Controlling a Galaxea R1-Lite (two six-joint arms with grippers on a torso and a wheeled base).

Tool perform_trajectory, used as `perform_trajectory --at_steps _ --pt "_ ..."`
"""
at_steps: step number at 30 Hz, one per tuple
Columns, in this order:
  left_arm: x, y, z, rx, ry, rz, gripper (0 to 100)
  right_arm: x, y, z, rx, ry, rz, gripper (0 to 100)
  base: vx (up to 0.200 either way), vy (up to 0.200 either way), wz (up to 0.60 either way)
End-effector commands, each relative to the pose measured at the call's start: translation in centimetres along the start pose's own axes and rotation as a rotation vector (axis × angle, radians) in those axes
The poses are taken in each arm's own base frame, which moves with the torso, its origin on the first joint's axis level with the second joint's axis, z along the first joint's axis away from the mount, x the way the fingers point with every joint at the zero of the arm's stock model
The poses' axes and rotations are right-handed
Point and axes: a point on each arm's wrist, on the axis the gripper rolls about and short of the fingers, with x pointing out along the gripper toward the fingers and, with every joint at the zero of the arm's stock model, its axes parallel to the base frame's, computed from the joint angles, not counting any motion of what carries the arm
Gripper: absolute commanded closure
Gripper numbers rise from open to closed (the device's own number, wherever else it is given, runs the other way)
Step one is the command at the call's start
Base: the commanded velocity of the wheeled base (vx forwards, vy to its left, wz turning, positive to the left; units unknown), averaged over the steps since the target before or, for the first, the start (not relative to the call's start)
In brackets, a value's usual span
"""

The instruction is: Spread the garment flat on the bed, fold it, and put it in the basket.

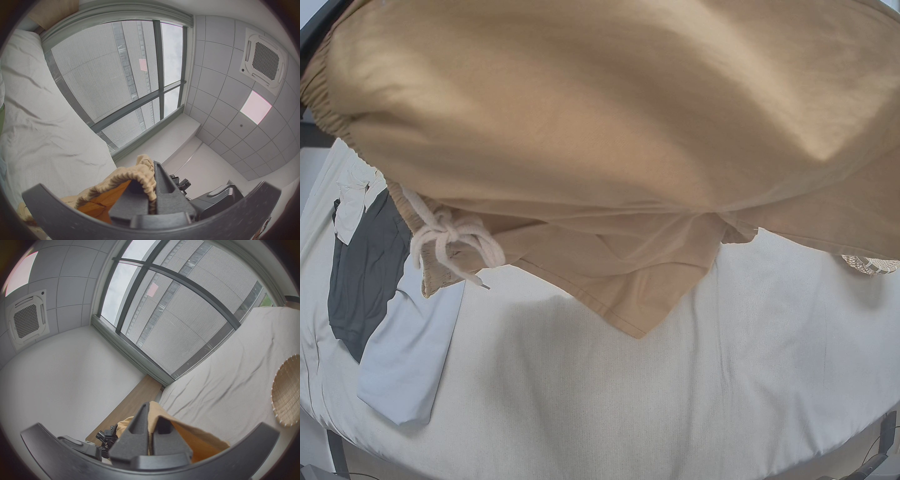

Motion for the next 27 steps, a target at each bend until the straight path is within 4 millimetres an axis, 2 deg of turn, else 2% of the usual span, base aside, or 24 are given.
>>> perform_trajectory --at_steps 1,9,11,14,15,16,20,27 --pt "-0.1 -2.1 1.1 0.000 -0.013 -0.053 100 -0.1 2.8 2.3 -0.044 -0.036 0.043 100 0.000 0.000 0.00" --pt "0.1 -2.5 1.4 -0.016 -0.007 -0.041 100 -0.7 7.7 5.6 -0.095 -0.057 0.109 100 0.000 0.000 0.00" --pt "0.1 -2.2 1.2 -0.025 -0.003 -0.023 100 -0.6 7.8 5.7 -0.096 -0.055 0.107 100 0.000 0.000 0.00" --pt "-0.3 -1.6 0.5 -0.045 0.011 0.017 100 0.1 6.5 5.4 -0.073 -0.030 0.054 100 0.000 0.000 0.00" --pt "-0.8 -1.0 -0.4 -0.069 0.033 0.060 100 0.4 5.2 4.6 -0.048 -0.008 0.013 100 0.000 0.000 0.00" --pt "-0.8 -1.0 -0.4 -0.069 0.033 0.060 100 0.4 5.1 4.5 -0.045 -0.006 0.010 100 0.000 0.000 0.00" --pt "-2.4 0.1 -2.0 -0.101 0.087 0.164 100 0.6 0.4 1.2 0.019 0.078 -0.103 100 0.000 0.000 0.00" --pt "-2.8 0.6 -2.3 -0.128 0.123 0.233 100 0.8 -4.8 -2.4 0.054 0.129 -0.182 100 0.000 0.000 0.00"
